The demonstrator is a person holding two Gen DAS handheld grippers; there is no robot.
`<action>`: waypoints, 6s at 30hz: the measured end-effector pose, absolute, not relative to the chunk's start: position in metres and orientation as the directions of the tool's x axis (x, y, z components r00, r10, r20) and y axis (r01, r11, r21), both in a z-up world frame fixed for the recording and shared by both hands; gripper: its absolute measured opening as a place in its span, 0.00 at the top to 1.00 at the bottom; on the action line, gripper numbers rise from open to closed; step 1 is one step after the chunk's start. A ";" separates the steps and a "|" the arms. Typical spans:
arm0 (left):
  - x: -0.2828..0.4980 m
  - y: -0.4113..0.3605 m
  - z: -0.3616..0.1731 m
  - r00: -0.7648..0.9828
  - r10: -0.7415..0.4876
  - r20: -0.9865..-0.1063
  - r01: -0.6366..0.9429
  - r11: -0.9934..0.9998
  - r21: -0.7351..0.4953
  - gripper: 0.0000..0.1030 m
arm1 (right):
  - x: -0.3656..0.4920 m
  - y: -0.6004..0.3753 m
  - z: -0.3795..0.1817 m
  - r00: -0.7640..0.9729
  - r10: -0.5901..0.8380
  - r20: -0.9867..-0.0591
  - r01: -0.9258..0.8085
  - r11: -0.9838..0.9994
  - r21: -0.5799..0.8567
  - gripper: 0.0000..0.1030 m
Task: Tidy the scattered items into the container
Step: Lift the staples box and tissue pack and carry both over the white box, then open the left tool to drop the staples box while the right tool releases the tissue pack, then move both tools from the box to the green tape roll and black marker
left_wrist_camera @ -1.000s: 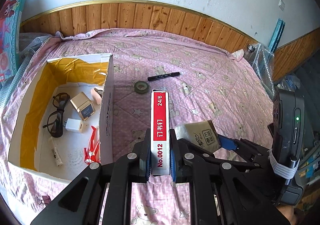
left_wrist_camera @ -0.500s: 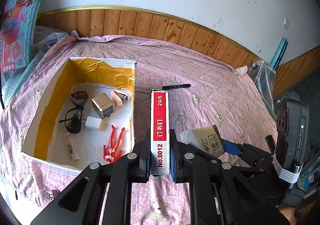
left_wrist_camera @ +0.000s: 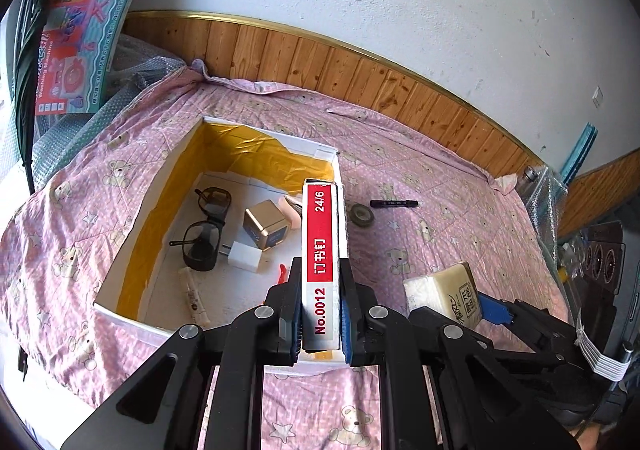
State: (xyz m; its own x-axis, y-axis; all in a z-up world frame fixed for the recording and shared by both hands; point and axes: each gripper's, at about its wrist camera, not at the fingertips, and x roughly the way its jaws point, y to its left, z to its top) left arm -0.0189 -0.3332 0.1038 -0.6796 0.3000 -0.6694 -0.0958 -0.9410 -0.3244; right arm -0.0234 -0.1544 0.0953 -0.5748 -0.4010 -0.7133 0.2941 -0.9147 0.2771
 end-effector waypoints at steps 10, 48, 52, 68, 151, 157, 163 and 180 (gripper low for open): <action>-0.032 -0.378 0.096 -0.694 0.258 -0.672 -0.011 -0.937 -0.348 0.85 | -0.035 -0.181 0.105 -0.564 -0.429 -0.706 0.347 -0.898 0.269 0.26; -0.084 -0.401 0.034 -0.570 0.152 -0.808 0.120 -0.957 -0.265 0.84 | -0.110 -0.240 0.065 -0.411 -0.508 -0.757 0.435 -0.839 0.327 0.25; -0.087 -0.404 0.029 -0.563 0.145 -0.814 0.134 -0.956 -0.263 0.84 | -0.118 -0.241 0.059 -0.411 -0.498 -0.764 0.422 -0.846 0.324 0.25; -0.092 -0.415 0.026 -0.557 0.145 -0.818 0.174 -0.943 -0.285 0.58 | -0.127 -0.234 0.046 -0.414 -0.491 -0.766 0.380 -0.858 0.345 0.24; -0.197 -0.153 0.026 -0.456 0.265 -0.850 -0.187 -0.962 -0.200 0.45 | -0.212 0.043 -0.001 -0.525 -0.469 -0.710 -0.050 -0.816 0.576 0.55; -0.232 -0.143 0.002 -0.425 0.260 -0.867 -0.167 -0.964 -0.207 0.44 | -0.262 0.058 -0.032 -0.487 -0.465 -0.740 -0.137 -0.796 0.590 0.54; -0.264 -0.141 -0.020 -0.404 0.248 -0.880 -0.137 -0.968 -0.209 0.42 | -0.311 0.073 -0.067 -0.439 -0.422 -0.793 -0.247 -0.792 0.559 0.54; -0.305 -0.146 -0.076 -0.320 0.202 -0.926 -0.050 -0.979 -0.197 0.45 | -0.359 0.046 -0.077 -0.411 -0.254 -0.876 -0.140 -0.931 0.336 0.79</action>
State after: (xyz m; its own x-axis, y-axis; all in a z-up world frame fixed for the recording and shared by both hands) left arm -0.3054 -0.1459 -0.0761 -0.3198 0.2023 -0.9256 -0.0504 -0.9792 -0.1966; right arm -0.3590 0.0461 -0.0771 -0.4110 -0.2541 -0.8755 -0.1403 -0.9313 0.3362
